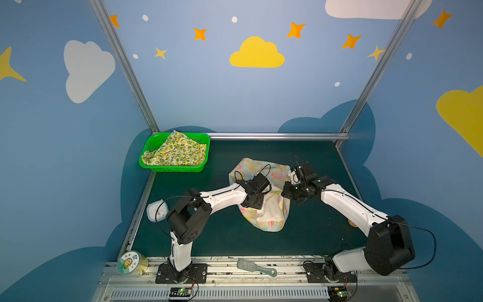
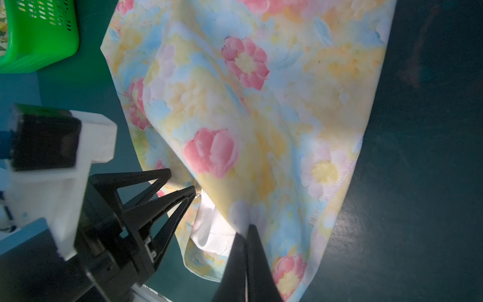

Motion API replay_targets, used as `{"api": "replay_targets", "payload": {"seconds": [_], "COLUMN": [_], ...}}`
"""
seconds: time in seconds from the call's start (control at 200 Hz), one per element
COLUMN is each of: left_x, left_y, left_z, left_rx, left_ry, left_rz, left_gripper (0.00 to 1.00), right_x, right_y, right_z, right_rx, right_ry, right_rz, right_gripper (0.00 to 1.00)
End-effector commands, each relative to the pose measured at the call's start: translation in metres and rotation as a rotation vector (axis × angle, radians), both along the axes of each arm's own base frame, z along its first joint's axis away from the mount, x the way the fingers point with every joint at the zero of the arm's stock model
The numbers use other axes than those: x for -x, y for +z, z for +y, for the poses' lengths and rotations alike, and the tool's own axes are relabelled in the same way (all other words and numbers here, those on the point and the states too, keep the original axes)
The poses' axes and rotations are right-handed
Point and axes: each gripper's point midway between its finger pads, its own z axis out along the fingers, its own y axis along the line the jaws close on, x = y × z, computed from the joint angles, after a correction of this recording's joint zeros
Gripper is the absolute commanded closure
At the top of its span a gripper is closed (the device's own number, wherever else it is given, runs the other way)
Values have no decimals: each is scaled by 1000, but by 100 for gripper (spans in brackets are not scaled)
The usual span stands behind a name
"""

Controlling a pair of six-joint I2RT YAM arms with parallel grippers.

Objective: Fold and stack skirts
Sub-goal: Flatten out the skirt at the center of the table.

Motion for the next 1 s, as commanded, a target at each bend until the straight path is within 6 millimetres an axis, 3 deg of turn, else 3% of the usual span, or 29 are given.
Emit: {"api": "replay_targets", "payload": {"seconds": [0.0,0.36,0.656,0.836,0.991], "left_x": [-2,-13,-14,-15,-16], "left_y": [-6,-18,-22,-14,-4], "left_z": [4,5,18,22,26], "left_rx": [-64,-148,-212,-204,-199], "left_ry": [-15,-18,4,21,32], "left_rz": [-8,-22,-43,-74,-100], "left_gripper": [49,51,69,95,96], "right_x": [-4,-4,-4,-4,-2], "right_y": [6,4,6,4,4], "right_z": [2,-3,-4,-5,-8], "right_rx": [-29,-33,-43,-41,-40], "right_ry": [10,5,2,-1,-6], "right_rz": [-11,-7,-4,0,6], "right_gripper": [100,100,100,100,100]}}
